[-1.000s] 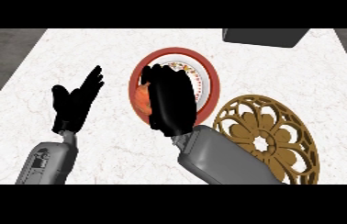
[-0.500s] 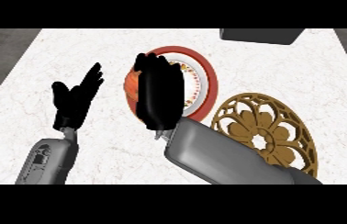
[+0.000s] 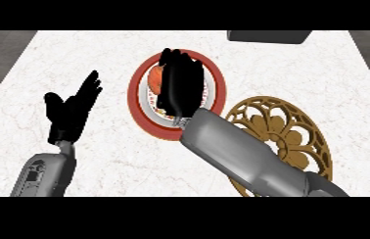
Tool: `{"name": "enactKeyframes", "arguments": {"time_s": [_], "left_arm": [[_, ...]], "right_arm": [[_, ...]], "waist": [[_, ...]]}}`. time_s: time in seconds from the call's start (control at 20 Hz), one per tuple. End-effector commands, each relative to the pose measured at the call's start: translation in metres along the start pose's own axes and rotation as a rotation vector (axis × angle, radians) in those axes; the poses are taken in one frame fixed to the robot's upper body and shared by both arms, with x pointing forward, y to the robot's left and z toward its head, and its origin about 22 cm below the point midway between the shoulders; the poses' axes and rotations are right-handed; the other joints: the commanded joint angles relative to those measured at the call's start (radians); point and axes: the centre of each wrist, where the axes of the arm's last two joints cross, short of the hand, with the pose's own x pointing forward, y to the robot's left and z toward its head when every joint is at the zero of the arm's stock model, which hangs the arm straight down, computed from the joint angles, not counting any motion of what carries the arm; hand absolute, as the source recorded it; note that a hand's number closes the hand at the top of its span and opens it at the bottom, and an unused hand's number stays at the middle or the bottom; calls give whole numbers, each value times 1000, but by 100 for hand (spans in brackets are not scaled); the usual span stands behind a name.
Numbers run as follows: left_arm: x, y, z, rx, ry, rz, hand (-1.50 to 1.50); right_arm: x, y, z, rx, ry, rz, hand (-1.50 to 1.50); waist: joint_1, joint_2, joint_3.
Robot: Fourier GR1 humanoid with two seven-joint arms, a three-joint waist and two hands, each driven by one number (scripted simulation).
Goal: Pick the squash from the placemat and place it in the plate
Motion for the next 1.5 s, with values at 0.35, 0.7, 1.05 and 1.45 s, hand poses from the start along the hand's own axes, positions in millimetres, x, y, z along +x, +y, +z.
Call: {"name": "enactKeyframes", "arguments": {"time_s": [0.35, 0.7, 1.05, 1.45], "left_arm": [[-4, 0, 8, 21, 4, 1, 0], [14, 18, 6, 41, 15, 21, 0], [7, 22, 8, 46, 14, 8, 0], [8, 12, 5, 35, 12, 13, 0]], "right_arm": [[-52, 38, -7, 280, 227, -140, -150], [-52, 43, -1, 144, -10, -229, -150], [-8, -1, -3, 37, -143, -579, -150], [-19, -28, -3, 199, 71, -903, -150]], "waist": [[-19, 3, 1], [-31, -3, 2], [-35, -5, 2], [-52, -4, 2]]}}
